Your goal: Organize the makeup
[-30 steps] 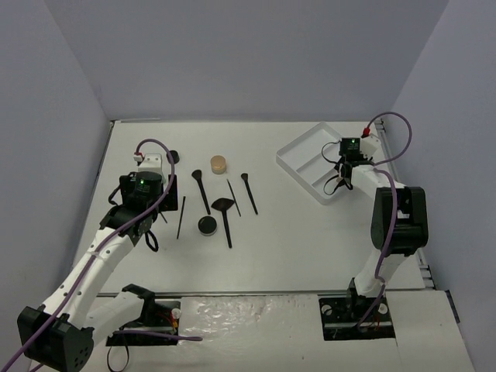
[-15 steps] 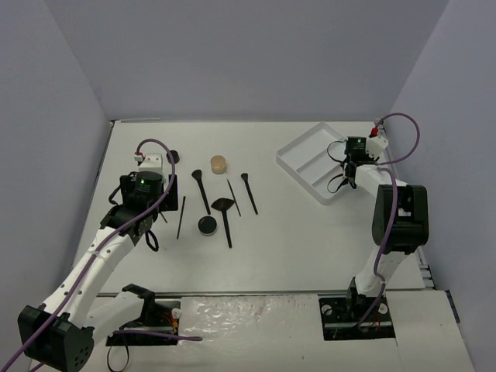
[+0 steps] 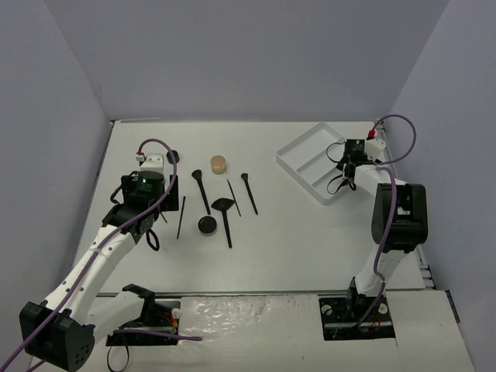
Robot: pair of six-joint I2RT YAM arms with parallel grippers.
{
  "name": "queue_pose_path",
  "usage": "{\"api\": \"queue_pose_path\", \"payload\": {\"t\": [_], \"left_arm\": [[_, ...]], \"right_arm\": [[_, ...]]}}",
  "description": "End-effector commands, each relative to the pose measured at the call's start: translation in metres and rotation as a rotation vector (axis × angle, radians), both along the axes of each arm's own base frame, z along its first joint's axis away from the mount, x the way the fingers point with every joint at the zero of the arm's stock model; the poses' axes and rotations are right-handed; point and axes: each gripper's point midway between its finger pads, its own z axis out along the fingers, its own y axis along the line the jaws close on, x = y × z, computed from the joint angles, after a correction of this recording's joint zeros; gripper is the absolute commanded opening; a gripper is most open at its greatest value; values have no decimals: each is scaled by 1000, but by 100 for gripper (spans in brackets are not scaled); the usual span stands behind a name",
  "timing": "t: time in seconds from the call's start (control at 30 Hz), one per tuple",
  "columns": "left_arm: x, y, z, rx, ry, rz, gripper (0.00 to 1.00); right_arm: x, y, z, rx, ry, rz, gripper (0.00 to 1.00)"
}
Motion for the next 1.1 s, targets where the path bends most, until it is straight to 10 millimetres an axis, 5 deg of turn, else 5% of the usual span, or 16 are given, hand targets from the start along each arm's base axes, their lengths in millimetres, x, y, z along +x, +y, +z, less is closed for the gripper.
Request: {"api": "queue_pose_path", "payload": {"t": [0.0, 0.17, 0.33, 0.47, 0.7, 0.87, 1.07], "left_arm": [[10, 0, 18, -7, -69, 0, 97], [10, 0, 19, -14, -69, 9, 97], [15, 1, 32, -39, -78, 56, 97], [32, 4, 54, -58, -105, 113, 97], [71, 17, 57, -113, -69, 194, 97], [108, 31, 45, -170, -25, 235, 97], [152, 38, 7, -209, 68, 241, 97]], "right_arm": [[3, 0, 23, -33, -50, -9, 69], [-3, 2, 38, -34, -63, 2, 83], [-14, 8, 79, -11, -119, 38, 99], [-27, 20, 127, 23, -206, 98, 100], [-56, 43, 193, 29, -324, 275, 100], [-74, 75, 208, 73, -378, 428, 100], [-93, 96, 209, 99, -393, 524, 100]]}}
